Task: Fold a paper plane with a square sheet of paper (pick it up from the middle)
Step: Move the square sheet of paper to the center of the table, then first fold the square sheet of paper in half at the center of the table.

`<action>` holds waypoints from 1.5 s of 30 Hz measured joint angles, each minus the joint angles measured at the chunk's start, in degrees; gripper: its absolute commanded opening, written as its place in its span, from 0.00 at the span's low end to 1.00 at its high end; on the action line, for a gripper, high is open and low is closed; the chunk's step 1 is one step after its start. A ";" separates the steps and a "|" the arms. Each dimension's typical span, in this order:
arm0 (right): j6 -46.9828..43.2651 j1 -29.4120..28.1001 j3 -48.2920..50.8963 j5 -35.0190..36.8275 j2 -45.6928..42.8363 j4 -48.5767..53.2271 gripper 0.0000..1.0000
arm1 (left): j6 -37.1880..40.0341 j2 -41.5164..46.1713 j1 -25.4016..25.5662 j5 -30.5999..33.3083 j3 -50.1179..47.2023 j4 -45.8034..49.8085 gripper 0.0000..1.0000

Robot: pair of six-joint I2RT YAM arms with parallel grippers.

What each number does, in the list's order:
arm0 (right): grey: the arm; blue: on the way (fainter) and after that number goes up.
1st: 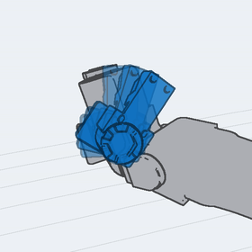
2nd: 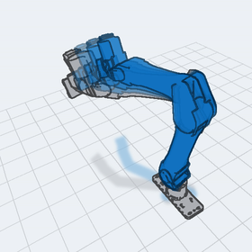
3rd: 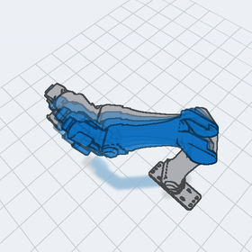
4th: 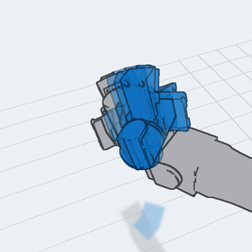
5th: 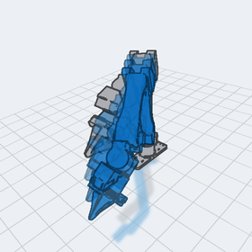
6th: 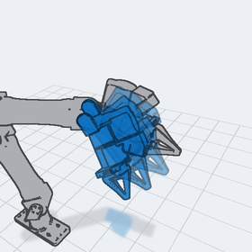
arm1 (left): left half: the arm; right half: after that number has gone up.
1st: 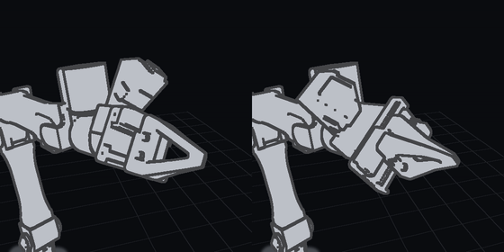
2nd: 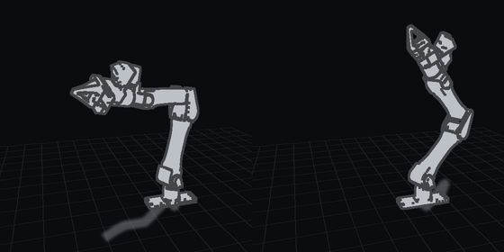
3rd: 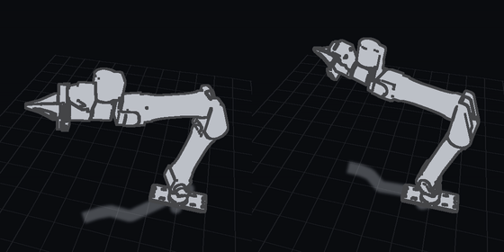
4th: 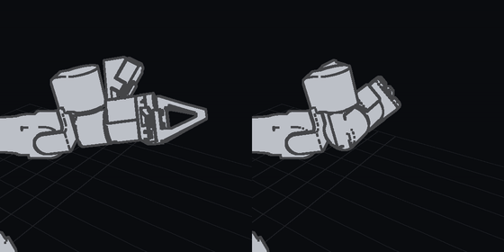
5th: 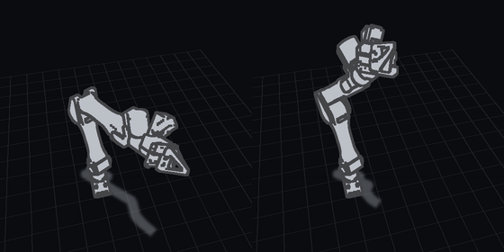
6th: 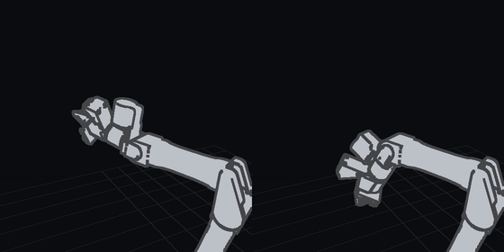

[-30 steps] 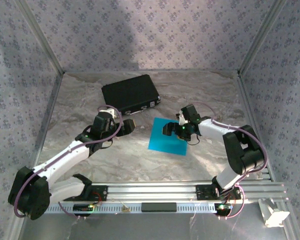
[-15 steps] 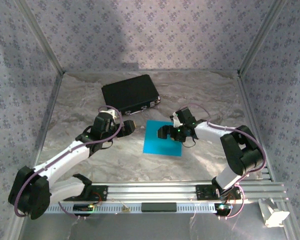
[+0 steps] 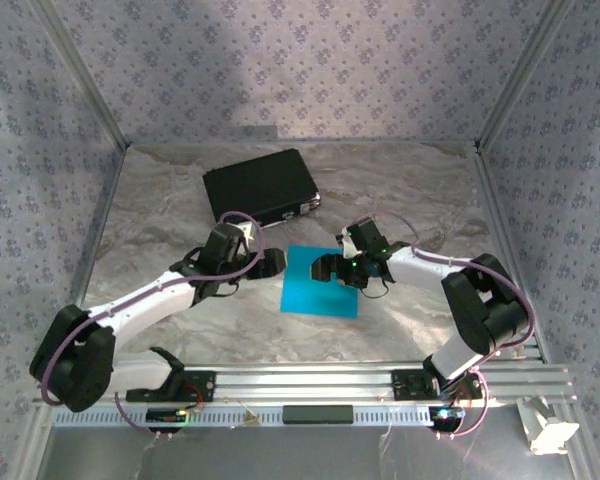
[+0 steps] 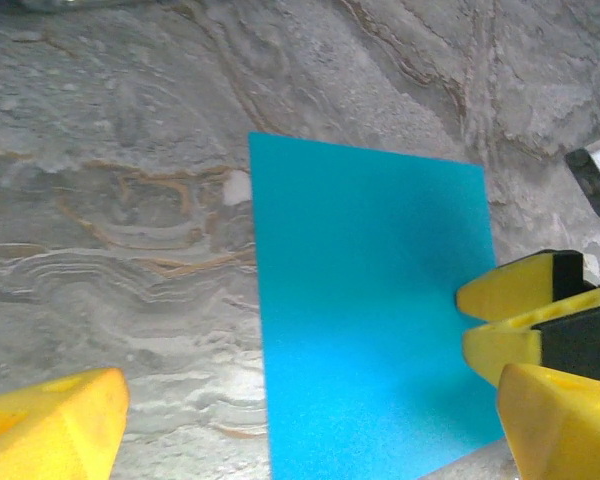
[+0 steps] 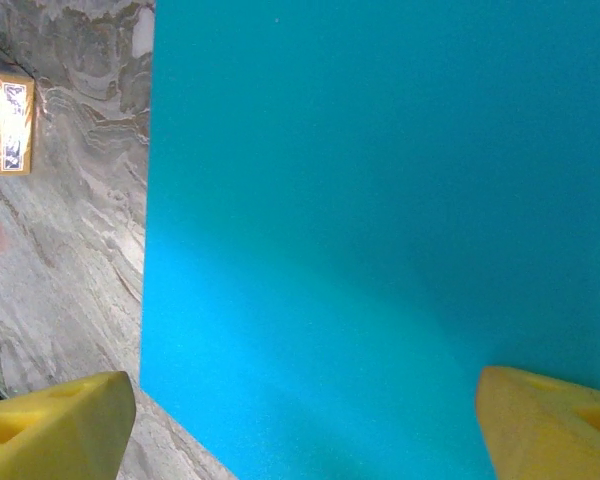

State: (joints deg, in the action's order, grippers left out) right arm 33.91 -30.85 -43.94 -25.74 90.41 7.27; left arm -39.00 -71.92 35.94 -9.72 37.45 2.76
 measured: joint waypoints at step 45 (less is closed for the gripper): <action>14.78 10.12 15.91 14.86 -32.59 4.59 0.99 | 0.35 -40.63 15.23 7.32 42.56 34.27 0.68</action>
State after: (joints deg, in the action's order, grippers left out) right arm 48.69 -20.73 -28.03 -10.87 57.82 11.86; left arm -38.65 -112.55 51.18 -2.39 80.01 37.04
